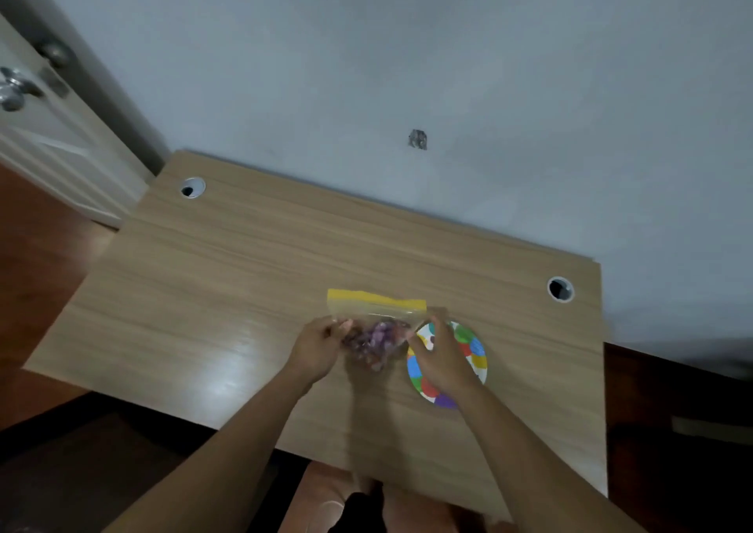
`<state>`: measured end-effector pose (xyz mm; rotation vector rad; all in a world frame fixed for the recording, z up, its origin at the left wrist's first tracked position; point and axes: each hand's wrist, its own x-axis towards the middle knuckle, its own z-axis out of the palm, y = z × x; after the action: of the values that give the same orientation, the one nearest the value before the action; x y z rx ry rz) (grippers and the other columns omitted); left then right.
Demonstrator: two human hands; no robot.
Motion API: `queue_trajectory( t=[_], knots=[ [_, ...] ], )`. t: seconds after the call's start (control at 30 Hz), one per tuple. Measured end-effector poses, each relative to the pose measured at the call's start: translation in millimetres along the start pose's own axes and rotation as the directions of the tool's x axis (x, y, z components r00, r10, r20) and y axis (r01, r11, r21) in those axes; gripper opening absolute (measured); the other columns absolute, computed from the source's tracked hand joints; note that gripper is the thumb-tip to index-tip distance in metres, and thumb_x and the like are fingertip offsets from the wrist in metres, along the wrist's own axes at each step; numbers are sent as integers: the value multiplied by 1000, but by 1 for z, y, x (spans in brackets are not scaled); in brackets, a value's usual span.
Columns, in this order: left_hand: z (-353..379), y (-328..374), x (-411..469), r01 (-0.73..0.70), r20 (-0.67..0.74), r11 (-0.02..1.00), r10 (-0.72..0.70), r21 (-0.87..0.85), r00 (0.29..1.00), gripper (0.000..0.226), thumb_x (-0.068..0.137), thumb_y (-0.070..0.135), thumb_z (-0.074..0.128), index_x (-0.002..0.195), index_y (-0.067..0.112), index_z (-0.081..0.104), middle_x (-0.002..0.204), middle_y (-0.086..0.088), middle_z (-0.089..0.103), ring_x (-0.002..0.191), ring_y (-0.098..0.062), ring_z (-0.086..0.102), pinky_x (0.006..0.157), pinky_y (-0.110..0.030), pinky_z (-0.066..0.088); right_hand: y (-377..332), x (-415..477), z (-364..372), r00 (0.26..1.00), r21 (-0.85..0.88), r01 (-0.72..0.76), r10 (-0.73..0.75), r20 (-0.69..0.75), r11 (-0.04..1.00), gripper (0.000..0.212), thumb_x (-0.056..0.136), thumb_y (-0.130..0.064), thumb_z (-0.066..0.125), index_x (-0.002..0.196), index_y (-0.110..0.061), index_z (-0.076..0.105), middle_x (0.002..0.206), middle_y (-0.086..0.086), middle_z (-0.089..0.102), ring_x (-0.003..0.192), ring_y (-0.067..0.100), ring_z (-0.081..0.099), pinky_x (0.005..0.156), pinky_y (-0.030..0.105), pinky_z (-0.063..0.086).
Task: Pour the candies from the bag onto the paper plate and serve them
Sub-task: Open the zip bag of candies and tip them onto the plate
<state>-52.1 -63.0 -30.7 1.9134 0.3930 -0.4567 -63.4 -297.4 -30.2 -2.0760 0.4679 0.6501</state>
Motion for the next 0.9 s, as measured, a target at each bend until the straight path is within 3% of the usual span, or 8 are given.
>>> queue_trajectory(
  t=[0.07, 0.17, 0.3, 0.37, 0.53, 0.73, 0.83, 0.9],
  knots=[
    [-4, 7, -9, -139, 18, 985, 138, 106, 990, 24, 107, 14, 64, 107, 7, 86, 90, -6, 80, 95, -16, 71, 91, -26, 52, -8, -9, -17, 987, -74, 125, -131, -90, 989, 68, 108, -37, 62, 166, -13, 35, 167, 8, 40, 156, 28, 42, 122, 31, 32],
    [-7, 20, -24, -282, 47, 947, 278, 152, 960, 33, 104, 10, 67, 95, 38, 83, 76, 9, 66, 86, -5, 60, 81, -7, 43, -21, -25, -43, 952, -179, 276, -294, -83, 944, 59, 108, -37, 62, 162, -17, 46, 165, 4, 45, 154, 23, 42, 126, 32, 31],
    [-11, 33, -36, -361, 104, 910, 347, 205, 932, 17, 103, 5, 68, 95, 2, 83, 96, -19, 66, 104, -33, 63, 97, -39, 52, -36, -44, -69, 911, -295, 411, -378, 163, 863, 38, 106, -39, 63, 143, -30, 70, 144, -9, 72, 133, 12, 64, 114, 33, 49],
    [-13, 42, -41, -383, 126, 899, 363, 211, 923, 14, 102, 5, 69, 100, 1, 82, 99, -21, 66, 105, -33, 64, 98, -37, 49, -40, -53, -74, 896, -334, 441, -391, 210, 833, 32, 106, -34, 65, 135, -27, 77, 134, -9, 79, 121, 11, 71, 106, 34, 54],
    [-11, 63, -57, -351, 105, 914, 336, 205, 936, 17, 103, 13, 69, 99, 1, 80, 98, -23, 67, 99, -33, 65, 98, -39, 48, -51, -66, -85, 924, -246, 381, -360, 127, 891, 23, 99, -32, 76, 113, -15, 85, 106, -7, 81, 98, 11, 74, 89, 31, 56],
    [1, 82, -70, -250, -33, 958, 257, 144, 966, 34, 103, 11, 68, 136, 5, 64, 115, -21, 69, 95, -33, 73, 89, -37, 57, -50, -74, -102, 963, -128, 263, -254, 87, 956, 10, 90, -34, 87, 85, -26, 84, 61, -17, 74, 46, -11, 59, 54, 15, 43],
    [19, 94, -82, -171, -82, 984, 174, 37, 981, 24, 102, 18, 69, 120, 2, 64, 106, -12, 72, 86, -35, 79, 90, -53, 63, -48, -80, -107, 985, 18, 167, -168, 48, 986, 16, 83, -30, 94, 77, -21, 83, 69, -1, 81, 57, 5, 64, 63, 26, 51],
    [30, 102, -91, -60, 85, 989, 72, -138, 994, 33, 103, 32, 69, 112, 1, 64, 100, -8, 76, 80, -27, 80, 90, -53, 65, -47, -87, -110, 990, 103, 134, -139, 35, 986, 22, 78, -30, 97, 80, -12, 84, 87, 21, 83, 68, 19, 64, 68, 37, 48]
  ],
)
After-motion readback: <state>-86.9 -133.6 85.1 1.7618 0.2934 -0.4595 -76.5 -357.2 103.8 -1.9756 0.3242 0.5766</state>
